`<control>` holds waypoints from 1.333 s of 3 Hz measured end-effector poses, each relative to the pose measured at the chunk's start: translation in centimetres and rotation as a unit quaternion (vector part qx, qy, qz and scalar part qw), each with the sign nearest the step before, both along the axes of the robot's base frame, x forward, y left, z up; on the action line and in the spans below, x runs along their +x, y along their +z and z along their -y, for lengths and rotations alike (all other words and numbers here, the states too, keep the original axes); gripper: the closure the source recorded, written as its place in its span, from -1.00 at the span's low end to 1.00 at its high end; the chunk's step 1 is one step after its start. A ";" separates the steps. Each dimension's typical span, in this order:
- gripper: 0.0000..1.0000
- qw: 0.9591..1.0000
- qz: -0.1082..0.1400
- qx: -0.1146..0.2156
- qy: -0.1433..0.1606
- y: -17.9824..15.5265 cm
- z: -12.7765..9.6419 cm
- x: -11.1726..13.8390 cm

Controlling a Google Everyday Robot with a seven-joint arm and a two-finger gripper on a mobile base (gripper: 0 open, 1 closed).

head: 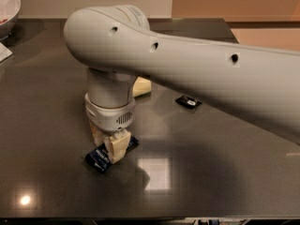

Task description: Pick rxbar blueberry

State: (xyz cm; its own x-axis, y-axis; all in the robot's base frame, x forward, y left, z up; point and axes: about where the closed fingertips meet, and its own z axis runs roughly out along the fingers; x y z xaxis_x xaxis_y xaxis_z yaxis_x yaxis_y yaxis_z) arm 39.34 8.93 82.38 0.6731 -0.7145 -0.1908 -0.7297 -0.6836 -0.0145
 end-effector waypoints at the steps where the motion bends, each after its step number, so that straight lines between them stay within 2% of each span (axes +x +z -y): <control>1: 1.00 1.000 -0.008 0.003 -0.019 1.0 0.9 0.1; 2: 1.00 0.999 -0.022 0.019 -0.035 2.9 2.2 0.7; 4: 1.00 0.998 -0.023 0.042 -0.043 7.5 4.0 4.0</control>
Offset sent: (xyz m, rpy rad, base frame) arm 0.0180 -0.0383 0.0583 0.0873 0.0929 -0.1088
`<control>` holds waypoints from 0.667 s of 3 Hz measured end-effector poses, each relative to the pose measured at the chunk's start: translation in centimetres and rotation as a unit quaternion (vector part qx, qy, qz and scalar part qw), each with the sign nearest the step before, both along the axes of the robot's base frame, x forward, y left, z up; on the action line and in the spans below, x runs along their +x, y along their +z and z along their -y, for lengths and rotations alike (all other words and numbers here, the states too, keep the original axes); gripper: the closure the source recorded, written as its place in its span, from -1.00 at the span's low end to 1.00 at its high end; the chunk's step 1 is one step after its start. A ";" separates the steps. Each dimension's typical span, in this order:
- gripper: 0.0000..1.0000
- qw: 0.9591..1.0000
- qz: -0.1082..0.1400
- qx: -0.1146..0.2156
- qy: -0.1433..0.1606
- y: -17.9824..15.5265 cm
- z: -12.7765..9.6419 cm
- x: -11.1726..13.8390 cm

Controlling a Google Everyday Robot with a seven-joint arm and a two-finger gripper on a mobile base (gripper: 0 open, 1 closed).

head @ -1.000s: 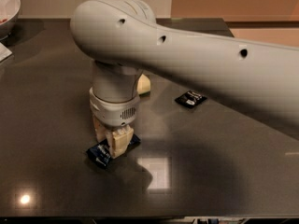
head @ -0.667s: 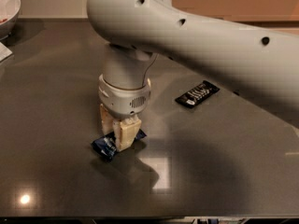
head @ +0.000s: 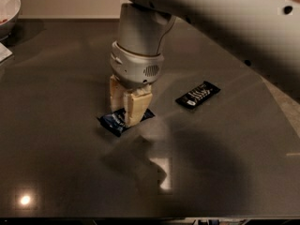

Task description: Pick rxbar blueberry

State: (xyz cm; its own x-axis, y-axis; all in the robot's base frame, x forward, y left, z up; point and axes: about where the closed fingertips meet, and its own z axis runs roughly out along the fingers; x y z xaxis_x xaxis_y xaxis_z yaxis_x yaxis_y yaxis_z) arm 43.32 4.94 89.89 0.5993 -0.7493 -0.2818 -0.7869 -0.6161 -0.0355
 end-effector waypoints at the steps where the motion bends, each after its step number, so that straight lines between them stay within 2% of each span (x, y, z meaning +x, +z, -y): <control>1: 1.00 0.999 0.037 0.032 -0.001 4.8 -0.2 2.4; 2: 1.00 0.998 0.045 0.040 -0.003 4.9 -0.7 2.7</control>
Offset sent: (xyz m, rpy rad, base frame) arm 0.0116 -0.0270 0.0724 -0.0023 -0.0284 0.0319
